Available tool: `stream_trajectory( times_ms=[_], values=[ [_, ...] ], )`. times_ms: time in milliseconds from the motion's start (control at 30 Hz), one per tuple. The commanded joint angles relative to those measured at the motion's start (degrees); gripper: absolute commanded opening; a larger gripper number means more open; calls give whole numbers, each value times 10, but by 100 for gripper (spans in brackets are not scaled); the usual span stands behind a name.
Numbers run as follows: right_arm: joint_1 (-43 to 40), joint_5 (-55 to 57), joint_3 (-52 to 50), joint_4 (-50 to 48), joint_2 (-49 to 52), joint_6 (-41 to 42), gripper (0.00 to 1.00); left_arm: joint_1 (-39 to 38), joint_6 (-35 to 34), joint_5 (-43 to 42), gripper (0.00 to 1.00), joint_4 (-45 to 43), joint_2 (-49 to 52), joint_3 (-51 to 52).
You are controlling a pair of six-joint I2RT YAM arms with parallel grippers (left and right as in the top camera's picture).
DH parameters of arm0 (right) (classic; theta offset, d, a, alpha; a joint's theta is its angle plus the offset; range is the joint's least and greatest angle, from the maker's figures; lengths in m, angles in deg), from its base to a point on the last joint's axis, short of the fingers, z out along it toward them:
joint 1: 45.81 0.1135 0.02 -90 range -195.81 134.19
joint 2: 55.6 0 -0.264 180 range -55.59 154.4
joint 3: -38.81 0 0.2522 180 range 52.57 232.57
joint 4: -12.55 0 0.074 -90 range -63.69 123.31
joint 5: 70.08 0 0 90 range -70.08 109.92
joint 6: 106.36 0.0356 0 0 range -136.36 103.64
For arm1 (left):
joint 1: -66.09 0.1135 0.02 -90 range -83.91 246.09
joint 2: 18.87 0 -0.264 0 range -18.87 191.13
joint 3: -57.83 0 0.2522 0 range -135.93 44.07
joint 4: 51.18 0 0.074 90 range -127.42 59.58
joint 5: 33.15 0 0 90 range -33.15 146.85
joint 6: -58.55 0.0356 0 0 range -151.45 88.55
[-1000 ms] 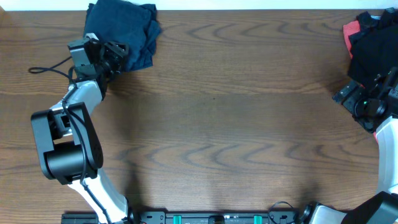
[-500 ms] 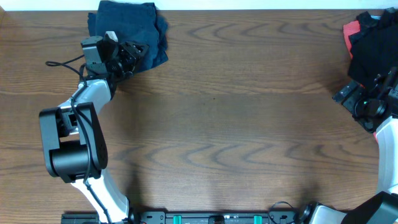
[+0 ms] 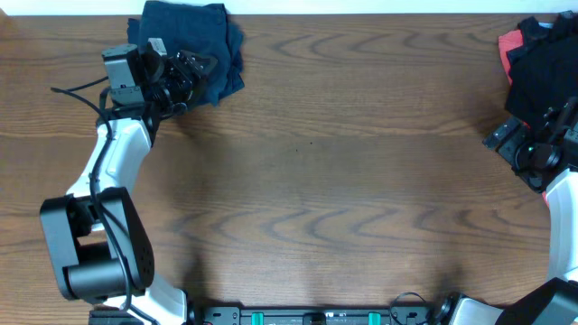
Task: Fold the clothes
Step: 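Release and straighten the top shorts on the stack with the left gripper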
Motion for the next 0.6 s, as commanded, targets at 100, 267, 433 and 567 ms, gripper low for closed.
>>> stream_trajectory(
  times_ms=[100,267,433,567],
  values=[
    [-4,4,7,1,3,-9,99,0,94,87,63,-35,-29,-6],
    [-4,4,7,0,3,-9,99,0,163,320,21,-118,-24,-6],
    [-4,4,7,0,3,-9,99,4,197,355,9,-197,-2,-6],
    [-4,4,7,1,3,-9,99,4,202,355,6,-266,46,-6]
  ],
)
